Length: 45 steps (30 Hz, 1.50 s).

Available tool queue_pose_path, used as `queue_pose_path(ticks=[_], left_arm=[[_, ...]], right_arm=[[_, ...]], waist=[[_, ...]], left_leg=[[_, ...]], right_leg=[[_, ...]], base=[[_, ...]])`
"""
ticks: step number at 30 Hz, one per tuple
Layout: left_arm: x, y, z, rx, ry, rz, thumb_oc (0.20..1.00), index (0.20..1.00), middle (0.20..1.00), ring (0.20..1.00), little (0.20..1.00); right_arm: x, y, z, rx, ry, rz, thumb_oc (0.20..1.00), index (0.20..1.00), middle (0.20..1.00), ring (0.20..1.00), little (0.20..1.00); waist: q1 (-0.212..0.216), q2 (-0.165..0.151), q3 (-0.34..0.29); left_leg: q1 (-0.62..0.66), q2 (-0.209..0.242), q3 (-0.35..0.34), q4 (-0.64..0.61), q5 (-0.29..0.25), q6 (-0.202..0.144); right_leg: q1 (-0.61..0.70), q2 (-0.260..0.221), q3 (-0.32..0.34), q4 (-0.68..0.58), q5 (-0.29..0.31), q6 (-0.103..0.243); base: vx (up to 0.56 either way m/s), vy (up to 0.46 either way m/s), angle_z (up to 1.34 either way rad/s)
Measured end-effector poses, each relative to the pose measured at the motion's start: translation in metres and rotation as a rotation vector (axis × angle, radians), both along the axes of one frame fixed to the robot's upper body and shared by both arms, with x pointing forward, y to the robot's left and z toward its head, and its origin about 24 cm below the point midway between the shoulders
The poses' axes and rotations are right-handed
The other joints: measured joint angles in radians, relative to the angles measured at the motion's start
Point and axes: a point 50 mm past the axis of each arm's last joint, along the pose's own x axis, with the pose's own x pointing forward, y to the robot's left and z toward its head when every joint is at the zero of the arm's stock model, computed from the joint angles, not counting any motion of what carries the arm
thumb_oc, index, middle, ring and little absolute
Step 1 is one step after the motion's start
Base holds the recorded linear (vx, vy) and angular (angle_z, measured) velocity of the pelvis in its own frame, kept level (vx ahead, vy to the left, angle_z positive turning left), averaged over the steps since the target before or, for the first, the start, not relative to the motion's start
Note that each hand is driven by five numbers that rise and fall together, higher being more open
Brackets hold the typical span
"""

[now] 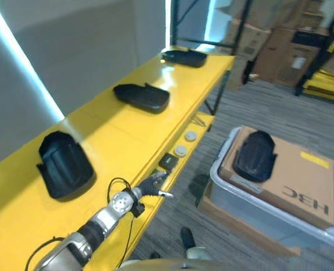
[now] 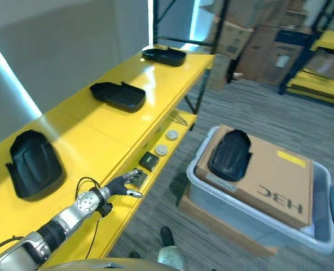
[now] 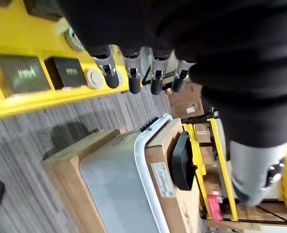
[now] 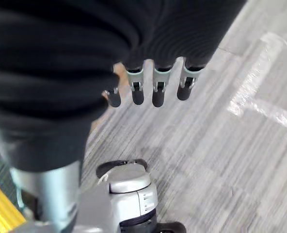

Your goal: Move parts from the plastic box to the shelf.

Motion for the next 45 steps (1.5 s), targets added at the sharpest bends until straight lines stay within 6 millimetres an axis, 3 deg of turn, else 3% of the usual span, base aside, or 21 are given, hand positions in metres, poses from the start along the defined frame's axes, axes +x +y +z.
queue_pose_path(ticks=[3, 5, 6, 7, 8, 9, 10, 11, 13, 15, 19, 21, 23, 26, 29, 30, 32, 34, 39, 42, 45], left_arm=[[-0.024, 0.044, -0.048, 0.189, 0.167, 0.209, 1.0, 1.0, 1.0, 1.0, 1.0], [-0.072, 0.096, -0.084, 0.372, 0.395, 0.405, 1.0, 1.0, 1.0, 1.0, 1.0], [-0.1, 0.126, -0.093, 0.485, 0.483, 0.468, 1.0, 1.0, 1.0, 1.0, 1.0], [-0.116, 0.149, -0.092, 0.562, 0.516, 0.481, 1.0, 1.0, 1.0, 1.0, 1.0], [-0.125, 0.151, -0.096, 0.596, 0.549, 0.5, 1.0, 1.0, 1.0, 1.0, 1.0], [-0.137, 0.142, -0.102, 0.589, 0.586, 0.483, 1.0, 1.0, 1.0, 1.0, 1.0], [-0.144, 0.133, -0.106, 0.573, 0.603, 0.471, 1.0, 1.0, 1.0, 1.0, 1.0], [-0.147, 0.126, -0.108, 0.558, 0.595, 0.496, 1.0, 1.0, 1.0, 1.0, 1.0], [-0.142, 0.125, -0.106, 0.55, 0.569, 0.506, 1.0, 1.0, 1.0, 1.0, 1.0], [-0.144, 0.131, -0.105, 0.57, 0.568, 0.535, 1.0, 1.0, 1.0, 1.0, 1.0], [-0.159, 0.148, -0.107, 0.676, 0.649, 0.554, 1.0, 1.0, 1.0, 1.0, 1.0], [-0.182, 0.141, -0.114, 0.671, 0.74, 0.63, 1.0, 1.0, 1.0, 1.0, 1.0], [-0.192, 0.132, -0.118, 0.622, 0.789, 0.719, 1.0, 1.0, 1.0, 1.0, 1.0], [-0.201, 0.13, -0.12, 0.557, 0.845, 0.854, 1.0, 1.0, 1.0, 1.0, 1.0], [-0.199, 0.133, -0.119, 0.531, 0.836, 0.898, 1.0, 1.0, 1.0, 1.0, 1.0], [-0.19, 0.129, -0.119, 0.511, 0.807, 0.888, 1.0, 1.0, 1.0, 1.0, 1.0], [-0.187, 0.121, -0.12, 0.501, 0.798, 0.855, 1.0, 1.0, 1.0, 1.0, 1.0], [-0.187, 0.115, -0.121, 0.496, 0.8, 0.829, 1.0, 1.0, 1.0, 1.0, 1.0], [-0.184, 0.113, -0.12, 0.476, 0.775, 0.8, 1.0, 1.0, 1.0, 1.0, 1.0], [-0.175, 0.104, -0.119, 0.447, 0.739, 0.775, 1.0, 1.0, 1.0, 1.0, 1.0], [-0.174, 0.108, -0.118, 0.458, 0.725, 0.767, 1.0, 1.0, 1.0, 1.0, 1.0]], right_arm=[[0.012, -0.001, 0.001, -0.003, -0.017, -0.022, 1.0, 1.0, 1.0, 1.0, 1.0], [0.021, 0.003, 0.0, 0.012, -0.039, -0.061, 1.0, 1.0, 1.0, 1.0, 1.0], [0.021, 0.009, -0.002, 0.027, -0.037, -0.063, 1.0, 1.0, 1.0, 1.0, 1.0], [0.016, 0.019, -0.005, 0.045, -0.02, -0.057, 1.0, 1.0, 1.0, 1.0, 1.0], [0.023, 0.014, -0.003, 0.027, -0.023, -0.041, 1.0, 1.0, 1.0, 1.0, 1.0], [0.027, 0.005, 0.0, -0.005, -0.027, -0.024, 1.0, 1.0, 1.0, 1.0, 1.0], [0.027, -0.004, 0.002, -0.032, -0.025, -0.017, 1.0, 1.0, 1.0, 1.0, 1.0], [0.031, -0.008, 0.004, -0.051, -0.036, -0.001, 1.0, 1.0, 1.0, 1.0, 1.0], [0.031, -0.003, 0.003, -0.04, -0.029, 0.016, 1.0, 1.0, 1.0, 1.0, 1.0], [0.019, 0.005, -0.002, -0.021, 0.001, 0.003, 1.0, 1.0, 1.0, 1.0, 1.0], [0.007, 0.02, -0.007, 0.031, 0.027, 0.005, 1.0, 1.0, 1.0, 1.0, 1.0], [0.0, 0.02, -0.008, 0.042, 0.051, 0.007, 1.0, 1.0, 1.0, 1.0, 1.0], [-0.001, 0.02, -0.008, 0.053, 0.057, 0.014, 1.0, 1.0, 1.0, 1.0, 1.0], [-0.003, 0.015, -0.007, 0.067, 0.073, 0.003, 1.0, 1.0, 1.0, 1.0, 1.0], [-0.002, 0.014, -0.007, 0.081, 0.083, -0.002, 1.0, 1.0, 1.0, 1.0, 1.0], [0.004, 0.013, -0.007, 0.077, 0.078, 0.001, 1.0, 1.0, 1.0, 1.0, 1.0], [0.007, 0.005, -0.005, 0.06, 0.08, -0.012, 1.0, 1.0, 1.0, 1.0, 1.0], [0.015, -0.005, -0.001, 0.032, 0.071, -0.016, 1.0, 1.0, 1.0, 1.0, 1.0], [0.025, -0.006, 0.001, 0.027, 0.034, -0.006, 1.0, 1.0, 1.0, 1.0, 1.0], [0.019, -0.015, 0.004, 0.014, 0.011, -0.049, 1.0, 1.0, 1.0, 1.0, 1.0], [0.032, -0.012, 0.006, 0.037, -0.092, -0.105, 1.0, 1.0, 1.0, 1.0, 1.0]], waist=[[0.029, 0.022, 0.022], [0.042, 0.018, 0.059], [0.049, -0.032, 0.074], [0.061, -0.132, 0.083], [0.069, -0.128, 0.117], [0.069, -0.111, 0.119], [0.075, -0.074, 0.11], [0.096, -0.039, 0.115], [0.091, -0.031, 0.093], [0.087, -0.042, 0.044], [0.075, -0.102, -0.002], [0.059, -0.084, -0.019], [0.067, -0.075, -0.021], [0.081, -0.063, -0.01], [0.101, -0.07, 0.008], [0.119, -0.085, 0.026], [0.134, -0.074, 0.04], [0.123, -0.019, 0.054], [0.119, 0.004, 0.049], [0.118, 0.055, 0.025], [0.12, 0.052, 0.033]], left_leg=[[-0.013, 0.075, 0.045, -0.048, -0.003, 0.001], [-0.01, 0.14, 0.041, -0.055, -0.013, -0.018], [-0.013, 0.128, 0.02, -0.039, -0.015, -0.043], [-0.048, 0.071, 0.013, 0.034, -0.027, -0.055], [-0.098, 0.07, 0.004, 0.181, -0.06, -0.062], [-0.11, 0.055, 0.011, 0.246, -0.096, -0.034], [-0.088, 0.059, 0.005, 0.214, -0.106, -0.02], [-0.031, 0.081, 0.025, 0.126, -0.081, -0.029], [-0.007, 0.083, 0.025, 0.079, -0.06, -0.038], [0.002, 0.094, 0.029, 0.032, -0.034, -0.067], [0.051, 0.111, 0.044, -0.046, 0.023, -0.125], [0.067, 0.176, 0.04, -0.047, 0.026, -0.165], [0.063, 0.215, 0.031, -0.022, 0.023, -0.173], [0.015, 0.269, 0.005, 0.084, 0.054, -0.209], [-0.101, 0.29, -0.087, 0.279, 0.109, -0.266], [-0.146, 0.25, -0.125, 0.32, 0.054, -0.274], [-0.147, 0.159, -0.137, 0.25, 0.019, -0.254], [-0.128, 0.052, -0.11, 0.082, 0.045, -0.217], [-0.021, 0.051, -0.164, -0.053, 0.077, -0.172], [0.033, 0.082, -0.174, -0.084, 0.071, -0.141], [0.048, 0.05, -0.181, -0.097, 0.07, -0.115]], right_leg=[[-0.037, -0.008, -0.19, 0.078, 0.042, -0.008], [0.002, -0.002, -0.221, 0.216, 0.0, -0.015], [0.047, -0.021, -0.208, 0.224, -0.03, -0.004], [0.114, -0.095, -0.191, 0.125, -0.065, 0.005], [0.119, -0.093, -0.221, 0.11, 0.009, -0.035], [0.128, -0.081, -0.226, 0.093, 0.0, -0.022], [0.133, -0.062, -0.239, 0.089, -0.011, -0.008], [0.11, -0.07, -0.222, 0.152, 0.007, -0.035], [0.106, -0.105, -0.208, 0.174, 0.006, -0.041], [0.102, -0.147, -0.211, 0.158, 0.009, -0.034], [0.177, -0.107, -0.213, -0.003, 0.074, -0.046], [0.219, -0.023, -0.205, -0.055, 0.107, -0.08], [0.233, 0.018, -0.198, -0.072, 0.108, -0.114], [0.238, 0.069, -0.198, -0.076, 0.091, -0.166], [0.237, 0.09, -0.206, -0.077, 0.069, -0.225], [0.233, 0.079, -0.204, -0.077, 0.069, -0.228], [0.229, 0.06, -0.207, -0.077, 0.068, -0.226], [0.234, 0.068, -0.235, -0.077, 0.069, -0.226], [0.243, 0.091, -0.21, -0.077, 0.066, -0.227], [0.245, 0.112, -0.222, -0.07, 0.066, -0.2], [0.256, 0.082, -0.218, -0.069, 0.074, -0.175]], base=[[-0.1, -0.077, -1.24], [-0.08, -0.133, -0.67], [-0.05, -0.141, -0.16], [-0.05, -0.185, -0.14], [-0.03, -0.19, -0.18], [0.0, -0.21, -0.38], [0.01, -0.287, -0.69], [0.02, -0.329, -0.5], [0.03, -0.309, -0.22], [0.1, -0.517, -0.15], [0.1, -0.427, -0.1], [0.08, -0.494, -0.07], [0.03, -0.306, -0.23], [-0.01, -0.237, -0.1], [-0.01, -0.082, 0.02], [0.02, 0.017, -0.03], [0.03, 0.048, -0.01], [0.09, 0.137, 0.18], [0.08, 0.1, -0.16], [0.08, 0.083, 0.13], [0.09, 0.095, 0.02]])
